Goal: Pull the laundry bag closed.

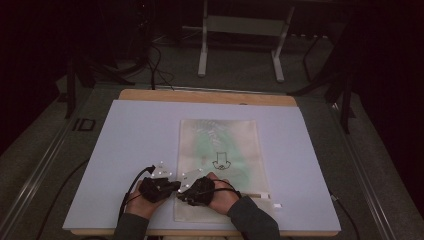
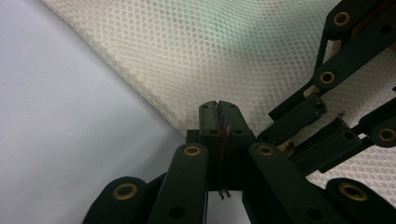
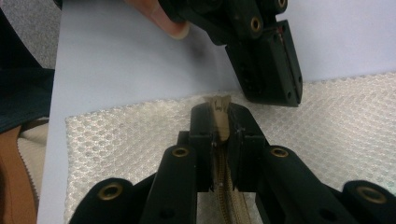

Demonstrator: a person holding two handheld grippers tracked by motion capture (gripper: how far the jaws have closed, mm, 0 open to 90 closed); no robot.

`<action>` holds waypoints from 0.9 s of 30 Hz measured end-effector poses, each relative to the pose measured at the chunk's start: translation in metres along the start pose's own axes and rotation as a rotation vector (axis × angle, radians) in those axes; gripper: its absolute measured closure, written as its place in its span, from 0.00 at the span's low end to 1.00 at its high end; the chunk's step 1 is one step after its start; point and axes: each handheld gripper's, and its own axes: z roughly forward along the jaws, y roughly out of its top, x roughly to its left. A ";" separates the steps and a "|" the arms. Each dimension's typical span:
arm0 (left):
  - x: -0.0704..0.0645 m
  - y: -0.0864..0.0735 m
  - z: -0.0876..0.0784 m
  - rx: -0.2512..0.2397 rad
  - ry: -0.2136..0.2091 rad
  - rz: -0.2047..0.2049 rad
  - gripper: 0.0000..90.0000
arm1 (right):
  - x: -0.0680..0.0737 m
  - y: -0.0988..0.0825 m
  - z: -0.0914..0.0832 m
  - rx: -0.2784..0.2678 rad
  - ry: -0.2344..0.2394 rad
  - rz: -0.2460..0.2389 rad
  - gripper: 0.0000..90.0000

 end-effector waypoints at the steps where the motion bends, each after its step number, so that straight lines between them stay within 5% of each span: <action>1: 0.000 0.000 0.000 0.000 0.000 0.000 0.99 | 0.000 0.000 0.000 0.000 0.000 0.000 0.91; 6: 0.000 0.000 0.002 0.023 -0.016 -0.003 0.99 | 0.000 -0.001 0.000 -0.005 -0.002 0.001 0.91; 9: 0.003 0.000 0.004 0.035 -0.067 -0.066 0.99 | 0.000 -0.002 0.000 -0.005 -0.001 -0.001 0.91; 27: -0.002 0.001 0.004 0.055 -0.032 -0.016 1.00 | 0.000 -0.004 -0.004 0.015 -0.005 -0.014 0.92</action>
